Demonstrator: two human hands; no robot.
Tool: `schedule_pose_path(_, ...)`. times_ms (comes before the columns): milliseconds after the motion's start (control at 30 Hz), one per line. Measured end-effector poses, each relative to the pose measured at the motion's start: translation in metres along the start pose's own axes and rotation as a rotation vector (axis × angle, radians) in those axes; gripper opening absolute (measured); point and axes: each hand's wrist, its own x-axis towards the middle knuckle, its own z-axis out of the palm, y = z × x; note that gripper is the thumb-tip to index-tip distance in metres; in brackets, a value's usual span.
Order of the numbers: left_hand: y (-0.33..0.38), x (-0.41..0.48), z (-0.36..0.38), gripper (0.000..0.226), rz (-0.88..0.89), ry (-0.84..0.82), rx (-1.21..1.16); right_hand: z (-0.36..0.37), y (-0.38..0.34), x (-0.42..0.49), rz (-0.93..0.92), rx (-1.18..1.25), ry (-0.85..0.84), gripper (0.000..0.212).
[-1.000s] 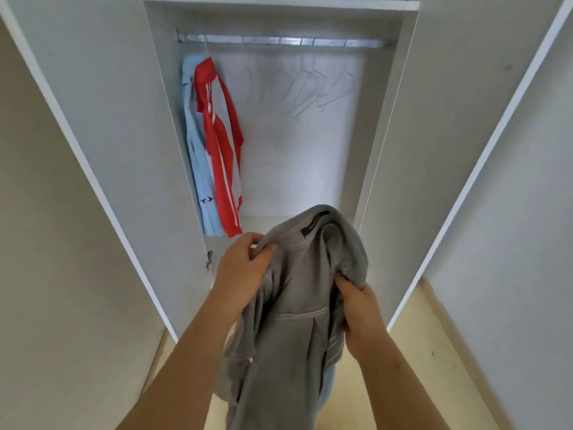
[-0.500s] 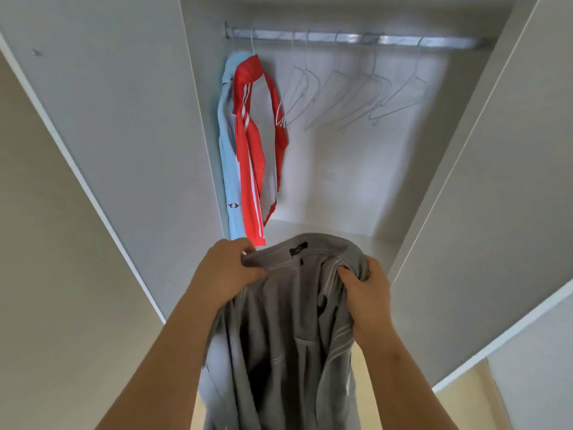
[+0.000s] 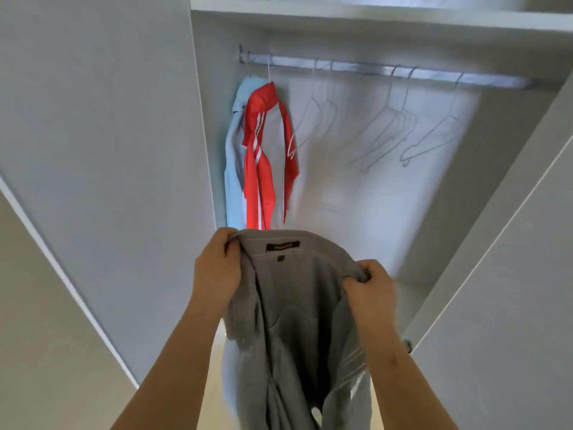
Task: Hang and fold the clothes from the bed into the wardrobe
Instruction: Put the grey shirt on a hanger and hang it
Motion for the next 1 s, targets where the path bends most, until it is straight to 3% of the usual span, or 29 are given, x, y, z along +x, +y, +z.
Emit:
schedule_pose_path(167,0.016,0.070,0.002,0.018,0.028,-0.317,-0.190,0.063,-0.046,0.038,-0.075,0.087,-0.333,0.058)
schedule_pose_path(233,0.019,0.097,-0.002,0.011,0.088,-0.475,-0.114,0.088,-0.058,0.049,-0.117,0.098,-0.450,0.054)
schedule_pose_path(267,0.019,0.110,-0.003,0.005,0.104,-0.524,-0.091,0.099,-0.062,0.055,-0.135,0.094,-0.482,0.038)
schedule_pose_path(333,0.016,0.131,-0.005,0.013,0.117,-0.581,-0.085,0.112,-0.068,0.066,-0.132,0.070,-0.459,0.007)
schedule_pose_path(400,0.007,0.148,-0.006,0.030,0.131,-0.621,-0.065,0.119,-0.066,0.081,-0.075,0.085,-0.329,0.018)
schedule_pose_path(467,-0.002,0.163,-0.007,0.042,0.199,-0.638,0.027,0.122,-0.066,0.098,-0.033,0.107,-0.190,0.017)
schedule_pose_path(600,-0.017,0.194,-0.005,0.040,0.372,-0.503,0.311,0.131,-0.071,0.129,0.012,0.186,-0.016,0.005)
schedule_pose_path(733,-0.031,0.228,-0.004,0.013,0.288,-0.200,0.513,0.136,-0.077,0.162,-0.047,0.216,0.129,0.011)
schedule_pose_path(833,-0.033,0.248,0.006,0.016,0.199,-0.040,0.638,0.141,-0.079,0.186,-0.073,0.225,0.147,0.009)
schedule_pose_path(900,-0.032,0.259,0.019,0.018,0.123,0.027,0.581,0.146,-0.084,0.205,-0.092,0.205,0.093,0.007)
schedule_pose_path(1000,-0.022,0.275,0.036,0.011,-0.010,0.123,0.136,0.154,-0.092,0.233,-0.115,0.146,-0.083,0.005)
